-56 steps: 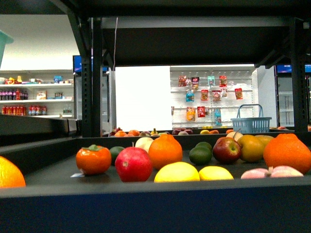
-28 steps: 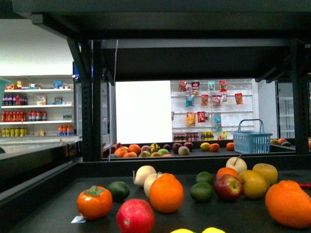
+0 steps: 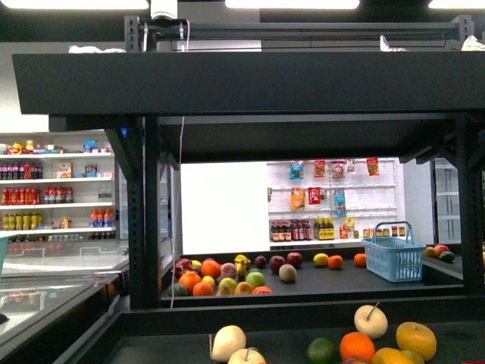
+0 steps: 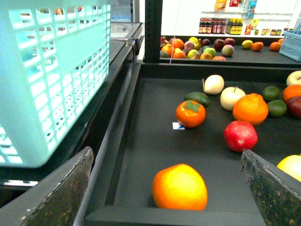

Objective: Pick lemon from shelf

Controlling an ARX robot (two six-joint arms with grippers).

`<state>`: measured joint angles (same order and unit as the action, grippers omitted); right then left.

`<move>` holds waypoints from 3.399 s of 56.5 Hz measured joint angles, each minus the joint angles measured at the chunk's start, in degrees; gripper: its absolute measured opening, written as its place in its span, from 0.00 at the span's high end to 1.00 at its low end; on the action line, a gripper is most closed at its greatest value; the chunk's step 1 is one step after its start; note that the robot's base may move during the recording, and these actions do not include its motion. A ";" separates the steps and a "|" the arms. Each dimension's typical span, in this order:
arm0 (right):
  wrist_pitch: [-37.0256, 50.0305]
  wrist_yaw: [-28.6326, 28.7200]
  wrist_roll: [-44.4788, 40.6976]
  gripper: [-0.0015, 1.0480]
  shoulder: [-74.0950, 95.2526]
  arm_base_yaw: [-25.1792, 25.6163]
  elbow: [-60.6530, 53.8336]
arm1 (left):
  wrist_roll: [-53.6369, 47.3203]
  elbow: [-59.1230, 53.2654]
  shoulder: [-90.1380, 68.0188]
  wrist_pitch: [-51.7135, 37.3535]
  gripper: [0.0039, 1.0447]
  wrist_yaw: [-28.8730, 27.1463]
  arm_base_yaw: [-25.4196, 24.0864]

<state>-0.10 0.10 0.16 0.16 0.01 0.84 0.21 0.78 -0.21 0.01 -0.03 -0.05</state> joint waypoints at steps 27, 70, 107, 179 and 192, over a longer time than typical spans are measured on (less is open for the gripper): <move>0.00 -0.02 -0.02 0.07 0.00 0.00 0.00 | 0.00 0.00 0.00 0.00 0.08 0.02 0.00; 0.00 -0.04 -0.02 0.07 0.00 0.00 0.00 | 53.11 27.87 -54.97 -19.06 0.08 34.29 -34.95; 0.00 -0.04 -0.02 0.07 0.00 0.00 0.00 | 74.51 54.71 -92.63 -30.45 0.08 40.13 -35.89; 0.00 -0.04 -0.02 0.07 0.00 0.00 0.00 | 72.41 72.50 -106.97 -23.02 0.51 34.10 -31.19; 0.00 -0.04 -0.02 0.07 0.00 0.00 0.00 | 72.50 72.26 -106.97 -22.67 0.83 33.88 -31.39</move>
<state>-0.10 0.05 0.14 0.16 0.01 0.84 72.71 73.03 -107.18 -22.65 33.85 -31.44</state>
